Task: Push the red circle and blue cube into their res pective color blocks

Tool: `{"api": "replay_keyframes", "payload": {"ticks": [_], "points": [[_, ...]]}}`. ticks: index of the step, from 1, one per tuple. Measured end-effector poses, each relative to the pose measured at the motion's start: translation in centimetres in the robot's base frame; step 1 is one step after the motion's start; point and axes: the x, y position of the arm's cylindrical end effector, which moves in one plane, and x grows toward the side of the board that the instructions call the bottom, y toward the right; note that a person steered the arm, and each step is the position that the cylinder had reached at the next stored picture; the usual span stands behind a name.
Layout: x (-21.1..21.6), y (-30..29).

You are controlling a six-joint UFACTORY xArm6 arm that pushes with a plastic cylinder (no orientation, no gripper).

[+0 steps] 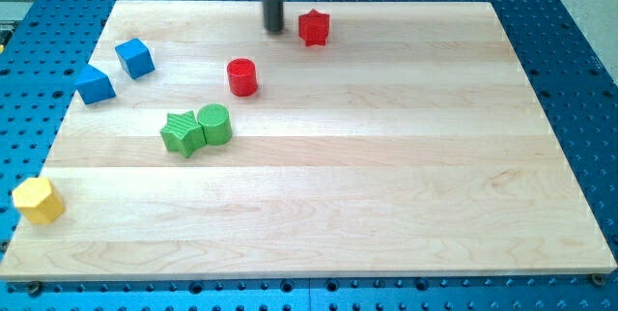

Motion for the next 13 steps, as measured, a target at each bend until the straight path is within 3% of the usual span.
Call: {"api": "replay_keyframes", "payload": {"ticks": [1, 2, 3, 4, 5, 7, 8, 9, 10, 11, 12, 13], "points": [[4.4, -1.3], [4.4, -7.7], [13.5, -6.3], [9.6, -1.9], [1.8, 1.5], [8.4, -5.4], [7.9, -0.8], [4.7, 5.9], [10.6, 3.9], [9.2, 7.2], [5.0, 9.8], [2.0, 9.4]]}}
